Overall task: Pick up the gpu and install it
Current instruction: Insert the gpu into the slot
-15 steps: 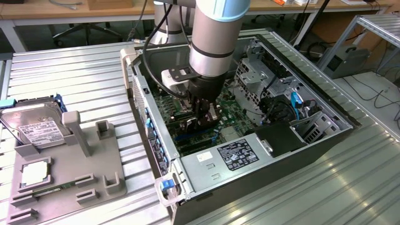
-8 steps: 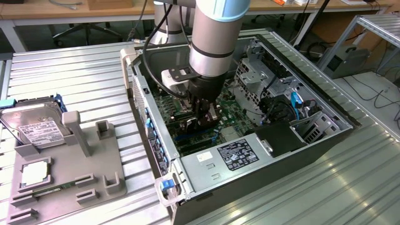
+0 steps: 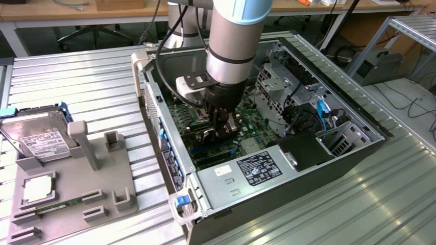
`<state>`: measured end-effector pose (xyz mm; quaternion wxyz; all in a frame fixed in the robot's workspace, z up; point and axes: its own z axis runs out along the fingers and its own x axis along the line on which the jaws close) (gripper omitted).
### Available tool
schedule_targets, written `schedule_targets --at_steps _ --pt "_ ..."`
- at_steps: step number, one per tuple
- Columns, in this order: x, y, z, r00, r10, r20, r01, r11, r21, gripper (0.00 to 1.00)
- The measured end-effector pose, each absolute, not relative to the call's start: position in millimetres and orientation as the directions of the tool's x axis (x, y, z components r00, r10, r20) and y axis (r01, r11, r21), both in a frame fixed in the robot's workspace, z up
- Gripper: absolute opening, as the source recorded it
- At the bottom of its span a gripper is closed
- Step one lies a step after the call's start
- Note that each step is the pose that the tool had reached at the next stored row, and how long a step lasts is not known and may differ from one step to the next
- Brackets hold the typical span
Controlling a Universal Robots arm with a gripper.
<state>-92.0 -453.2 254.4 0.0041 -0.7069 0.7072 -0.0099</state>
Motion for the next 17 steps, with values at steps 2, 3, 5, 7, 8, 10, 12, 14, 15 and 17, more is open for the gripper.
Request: schedule_targets --at_steps 2,3,5,7,8,10,12,14,15,17 --pt "-92.0 -453.2 254.1 -0.001 -1.0 0.008 -1.0 0.0 -0.02 0.27" --pt "-92.0 -453.2 253.5 -0.001 -1.0 0.008 -1.0 0.0 -0.02 0.27" --pt "-92.0 -453.2 252.9 -0.001 -1.0 0.008 -1.0 0.0 -0.02 0.27" --pt "-92.0 -453.2 252.9 -0.001 -1.0 0.008 -1.0 0.0 -0.02 0.27" --pt "-92.0 -453.2 252.8 -0.001 -1.0 0.008 -1.0 0.0 -0.02 0.27" --pt "-92.0 -453.2 252.8 -0.001 -1.0 0.008 -1.0 0.0 -0.02 0.27" --pt "-92.0 -453.2 252.8 -0.001 -1.0 0.008 -1.0 0.0 -0.02 0.27" --pt "-92.0 -453.2 252.8 -0.001 -1.0 0.008 -1.0 0.0 -0.02 0.27" --pt "-92.1 -453.2 252.8 -0.001 -1.0 0.008 -1.0 0.0 -0.02 0.27" --pt "-93.1 -453.2 252.8 -0.001 -1.0 0.008 -1.0 0.0 -0.02 0.27"
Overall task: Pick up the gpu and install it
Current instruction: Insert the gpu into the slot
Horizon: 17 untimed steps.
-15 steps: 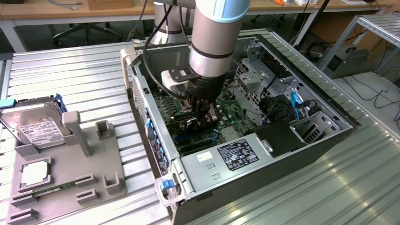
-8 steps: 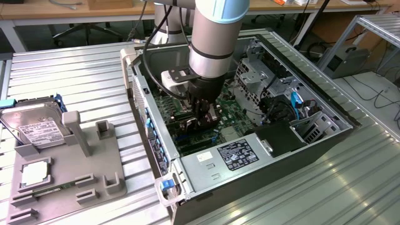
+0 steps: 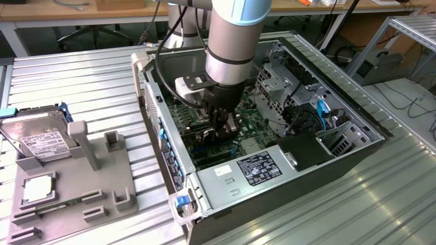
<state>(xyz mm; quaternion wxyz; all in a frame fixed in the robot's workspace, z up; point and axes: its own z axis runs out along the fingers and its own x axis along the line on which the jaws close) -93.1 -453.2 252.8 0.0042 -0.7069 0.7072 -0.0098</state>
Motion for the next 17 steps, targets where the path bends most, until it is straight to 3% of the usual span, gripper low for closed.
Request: schedule_targets --at_steps 17 --pt "-94.0 -453.2 251.6 -0.001 -1.0 0.008 -1.0 0.0 -0.02 0.27"
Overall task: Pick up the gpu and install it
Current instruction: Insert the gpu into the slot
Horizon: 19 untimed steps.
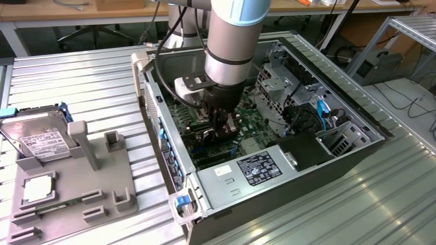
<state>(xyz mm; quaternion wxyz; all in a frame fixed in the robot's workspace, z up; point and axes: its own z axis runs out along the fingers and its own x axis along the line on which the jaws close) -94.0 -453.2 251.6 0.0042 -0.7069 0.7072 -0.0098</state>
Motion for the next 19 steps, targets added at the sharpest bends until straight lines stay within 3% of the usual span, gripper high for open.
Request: schedule_targets --at_steps 14,15,18,19 --pt "-94.8 -453.2 251.2 0.0 -1.0 0.007 -1.0 0.0 -0.02 0.27" --pt "-94.8 -453.3 251.1 -0.001 -1.0 0.007 -1.0 0.0 -0.02 0.28" --pt "-94.8 -453.4 251.5 0.0 -1.0 0.008 -1.0 0.0 -0.02 0.46" --pt "-94.8 -453.4 251.5 0.0 -1.0 0.008 -1.0 0.0 -0.02 0.46"
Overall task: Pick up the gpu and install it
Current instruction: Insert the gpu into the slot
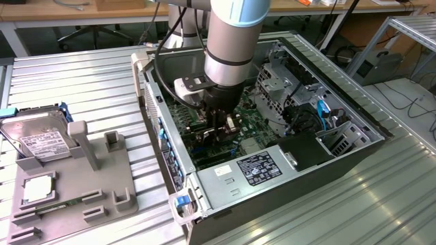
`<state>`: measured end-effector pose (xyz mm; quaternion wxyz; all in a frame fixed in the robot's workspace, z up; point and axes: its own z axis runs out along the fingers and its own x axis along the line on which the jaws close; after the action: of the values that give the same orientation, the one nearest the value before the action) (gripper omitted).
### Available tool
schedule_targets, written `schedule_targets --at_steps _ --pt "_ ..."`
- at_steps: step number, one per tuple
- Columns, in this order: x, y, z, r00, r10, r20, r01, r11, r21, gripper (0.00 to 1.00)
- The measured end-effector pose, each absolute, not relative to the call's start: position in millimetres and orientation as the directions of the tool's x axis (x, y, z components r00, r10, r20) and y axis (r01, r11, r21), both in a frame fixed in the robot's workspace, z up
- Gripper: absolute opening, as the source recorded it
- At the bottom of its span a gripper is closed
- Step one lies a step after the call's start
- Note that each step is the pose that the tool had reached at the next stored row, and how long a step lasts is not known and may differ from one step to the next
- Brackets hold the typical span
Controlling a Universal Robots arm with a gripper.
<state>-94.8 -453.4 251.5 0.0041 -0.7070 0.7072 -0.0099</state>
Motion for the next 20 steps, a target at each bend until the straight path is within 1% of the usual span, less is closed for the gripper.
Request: schedule_targets --at_steps 1,20 --pt "-94.8 -453.4 251.5 0.0 -1.0 0.008 -1.0 0.0 -0.02 0.53" --pt "-94.8 -453.4 254.9 0.0 -1.0 0.008 -1.0 0.0 -0.02 0.53"
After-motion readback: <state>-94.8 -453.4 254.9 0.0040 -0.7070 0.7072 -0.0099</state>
